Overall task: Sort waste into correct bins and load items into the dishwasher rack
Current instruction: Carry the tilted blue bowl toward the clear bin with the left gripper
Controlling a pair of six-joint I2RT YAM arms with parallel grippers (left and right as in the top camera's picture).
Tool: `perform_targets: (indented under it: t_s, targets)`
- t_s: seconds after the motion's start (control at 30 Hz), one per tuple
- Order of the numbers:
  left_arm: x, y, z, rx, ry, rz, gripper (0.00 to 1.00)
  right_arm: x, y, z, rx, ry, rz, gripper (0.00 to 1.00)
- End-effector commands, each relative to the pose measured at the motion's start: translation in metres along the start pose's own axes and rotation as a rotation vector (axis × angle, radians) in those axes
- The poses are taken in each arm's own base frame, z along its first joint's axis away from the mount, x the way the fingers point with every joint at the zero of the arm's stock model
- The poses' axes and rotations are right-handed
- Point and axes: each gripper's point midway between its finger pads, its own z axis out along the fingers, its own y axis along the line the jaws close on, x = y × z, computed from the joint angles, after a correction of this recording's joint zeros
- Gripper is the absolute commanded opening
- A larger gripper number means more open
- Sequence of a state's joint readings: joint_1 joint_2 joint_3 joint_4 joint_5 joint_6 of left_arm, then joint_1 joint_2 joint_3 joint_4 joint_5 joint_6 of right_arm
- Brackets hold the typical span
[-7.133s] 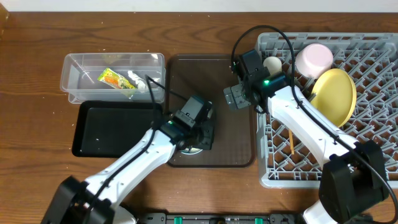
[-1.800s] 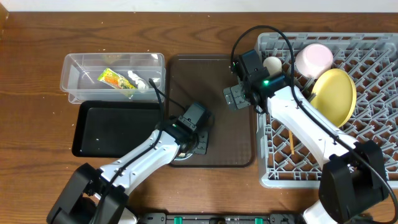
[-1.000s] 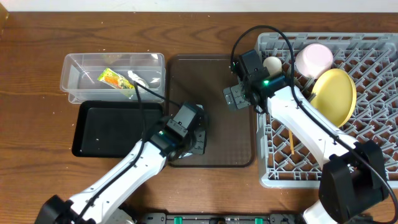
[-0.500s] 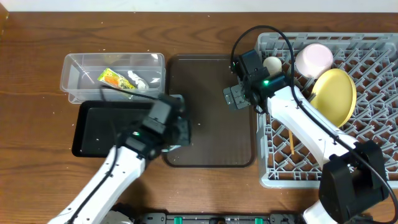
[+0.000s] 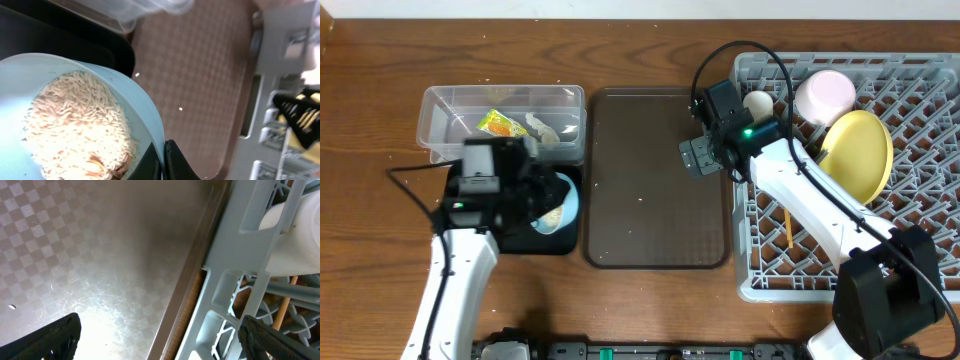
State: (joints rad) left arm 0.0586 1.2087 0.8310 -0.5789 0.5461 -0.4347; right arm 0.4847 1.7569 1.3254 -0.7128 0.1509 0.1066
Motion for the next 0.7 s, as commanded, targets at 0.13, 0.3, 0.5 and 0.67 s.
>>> perform_targets:
  t_s: [0.13, 0.3, 0.5, 0.67]
  targets:
    - [-0.030, 0.003, -0.028, 0.092, -0.077, -0.043, 0.06, -0.003, 0.002, -0.004, 0.000, -0.014, 0.008, 0.99]
    - [-0.035, 0.010, -0.033, 0.093, -0.097, -0.055, 0.06, -0.003, 0.002, -0.004, 0.000, -0.014, 0.008, 0.99]
    - [-0.036, 0.010, -0.033, 0.093, -0.099, -0.043, 0.06, -0.003, 0.002, -0.004, 0.000, -0.014, 0.008, 0.99]
    - [-0.036, 0.010, -0.033, 0.093, -0.100, -0.044, 0.06, -0.003, 0.002, -0.004, 0.000, -0.014, 0.008, 0.99]
